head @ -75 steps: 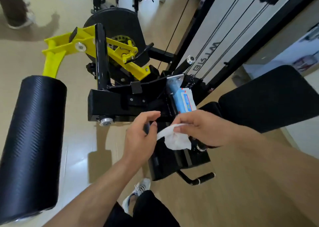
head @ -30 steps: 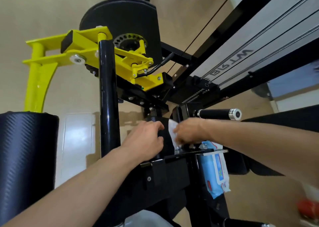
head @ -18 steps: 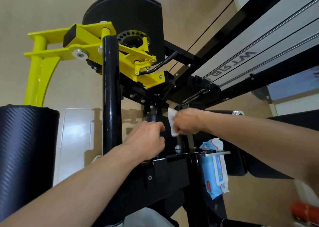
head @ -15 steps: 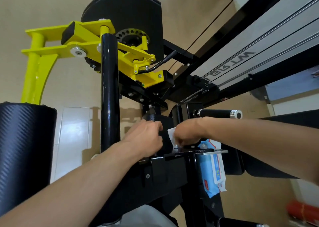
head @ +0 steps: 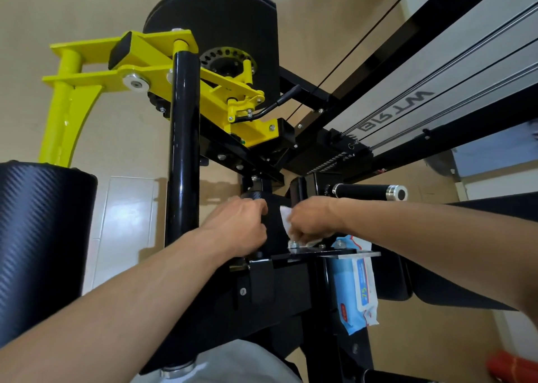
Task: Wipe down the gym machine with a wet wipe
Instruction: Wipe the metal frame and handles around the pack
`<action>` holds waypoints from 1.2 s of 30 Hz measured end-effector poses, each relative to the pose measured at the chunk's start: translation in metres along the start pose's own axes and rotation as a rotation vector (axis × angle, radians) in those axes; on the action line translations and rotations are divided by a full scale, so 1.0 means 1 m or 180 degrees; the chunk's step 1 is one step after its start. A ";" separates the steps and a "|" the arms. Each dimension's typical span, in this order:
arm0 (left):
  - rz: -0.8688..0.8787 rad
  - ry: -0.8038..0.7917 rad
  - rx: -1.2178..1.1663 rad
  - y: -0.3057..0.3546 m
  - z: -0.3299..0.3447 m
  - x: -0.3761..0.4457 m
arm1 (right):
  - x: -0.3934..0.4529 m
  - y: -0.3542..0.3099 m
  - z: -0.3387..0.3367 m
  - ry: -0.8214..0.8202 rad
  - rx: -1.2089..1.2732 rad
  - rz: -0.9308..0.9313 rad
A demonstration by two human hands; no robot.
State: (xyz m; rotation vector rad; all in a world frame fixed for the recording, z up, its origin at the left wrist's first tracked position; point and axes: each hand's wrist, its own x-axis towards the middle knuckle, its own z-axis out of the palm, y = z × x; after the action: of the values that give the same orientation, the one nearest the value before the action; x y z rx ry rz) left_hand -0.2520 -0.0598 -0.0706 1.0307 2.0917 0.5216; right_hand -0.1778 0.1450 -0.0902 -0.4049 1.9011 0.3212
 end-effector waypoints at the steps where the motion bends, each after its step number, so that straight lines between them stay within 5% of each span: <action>1: -0.0005 -0.0006 0.0003 0.000 -0.001 0.000 | -0.003 -0.002 -0.002 -0.0119 0.0099 -0.0041; 6: -0.0048 -0.0024 -0.0018 0.000 -0.003 -0.002 | 0.001 0.023 -0.027 0.0765 -0.0475 0.0742; 12: -0.0047 -0.0024 -0.0013 0.000 -0.002 -0.003 | -0.013 -0.019 -0.019 -0.0613 0.0261 -0.0038; 14: -0.0047 -0.0023 -0.0062 0.001 -0.003 -0.004 | -0.006 -0.011 -0.019 -0.0474 0.0095 0.0047; 18: -0.0027 -0.0029 0.0003 0.000 -0.003 -0.006 | -0.001 0.017 -0.038 0.0728 -0.0391 0.0857; 20: -0.0015 -0.0018 0.0012 0.000 -0.002 -0.005 | -0.006 0.013 -0.036 0.0573 -0.0425 0.0700; 24: -0.0010 0.0022 -0.0007 -0.001 -0.002 -0.003 | -0.020 -0.019 -0.025 -0.0581 -0.0002 -0.0153; 30: -0.0025 -0.0017 0.0030 0.000 -0.002 -0.004 | -0.002 0.012 -0.034 0.0804 -0.0661 0.0876; 34: 0.0017 0.0100 -0.0033 0.000 -0.002 -0.003 | -0.007 -0.008 -0.004 0.0023 -0.0139 0.0186; 36: 0.0034 0.0147 -0.0040 0.000 -0.002 -0.003 | -0.009 -0.008 -0.001 0.0051 -0.0189 0.0212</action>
State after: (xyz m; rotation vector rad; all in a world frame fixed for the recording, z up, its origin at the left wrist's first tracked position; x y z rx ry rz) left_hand -0.2524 -0.0617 -0.0681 1.0323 2.1217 0.5680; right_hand -0.1726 0.1384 -0.0818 -0.3854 1.9270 0.4204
